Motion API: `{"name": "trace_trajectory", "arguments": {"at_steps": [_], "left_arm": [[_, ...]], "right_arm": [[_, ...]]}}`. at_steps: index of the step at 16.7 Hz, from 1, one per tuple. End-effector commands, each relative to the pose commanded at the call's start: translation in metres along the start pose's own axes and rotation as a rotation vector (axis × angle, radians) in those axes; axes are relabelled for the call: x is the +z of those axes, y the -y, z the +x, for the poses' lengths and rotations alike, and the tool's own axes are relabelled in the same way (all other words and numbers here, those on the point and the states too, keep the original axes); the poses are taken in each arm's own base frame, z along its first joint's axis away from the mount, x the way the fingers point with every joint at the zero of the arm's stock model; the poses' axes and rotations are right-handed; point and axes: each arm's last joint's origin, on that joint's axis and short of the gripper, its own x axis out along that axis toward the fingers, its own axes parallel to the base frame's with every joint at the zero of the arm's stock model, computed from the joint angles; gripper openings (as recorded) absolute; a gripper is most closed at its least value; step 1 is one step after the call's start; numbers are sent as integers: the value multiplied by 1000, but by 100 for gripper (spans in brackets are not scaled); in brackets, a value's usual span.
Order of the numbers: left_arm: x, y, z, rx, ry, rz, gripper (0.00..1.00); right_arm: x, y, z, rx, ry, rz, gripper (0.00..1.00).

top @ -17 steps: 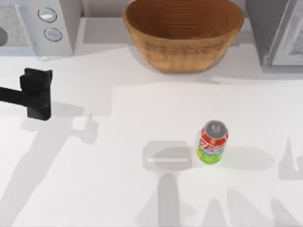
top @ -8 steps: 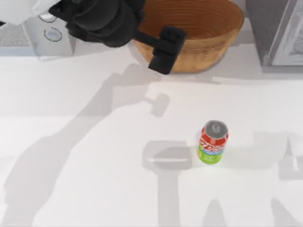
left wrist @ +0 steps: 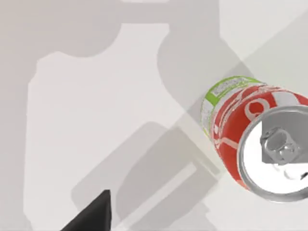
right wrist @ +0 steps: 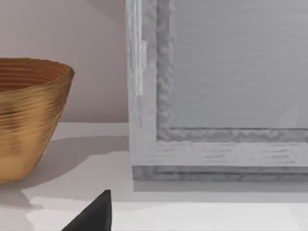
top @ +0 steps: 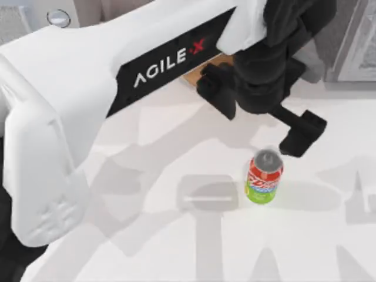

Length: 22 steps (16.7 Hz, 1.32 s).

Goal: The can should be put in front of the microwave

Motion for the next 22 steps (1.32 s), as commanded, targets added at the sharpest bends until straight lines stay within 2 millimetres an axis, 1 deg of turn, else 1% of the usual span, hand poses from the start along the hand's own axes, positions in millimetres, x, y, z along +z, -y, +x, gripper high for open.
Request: {"name": "trace_trajectory", "arguments": {"at_steps": [2, 4, 10, 12, 17, 18, 22], "left_arm": [[5, 15, 19, 1, -59, 27, 100], [7, 22, 29, 2, -88, 40, 100], [7, 21, 32, 2, -92, 38, 100], [6, 22, 42, 2, -93, 42, 100], [2, 22, 85, 2, -89, 41, 100], [1, 23, 89, 2, -90, 41, 100], [1, 23, 90, 2, -91, 42, 100]], "right_arm": [[0, 0, 0, 0, 0, 0, 100], [0, 0, 0, 0, 0, 0, 100], [0, 0, 0, 0, 0, 0, 100], [0, 0, 0, 0, 0, 0, 100], [0, 0, 0, 0, 0, 0, 100], [0, 0, 0, 0, 0, 0, 100], [0, 0, 0, 0, 0, 0, 100]]}}
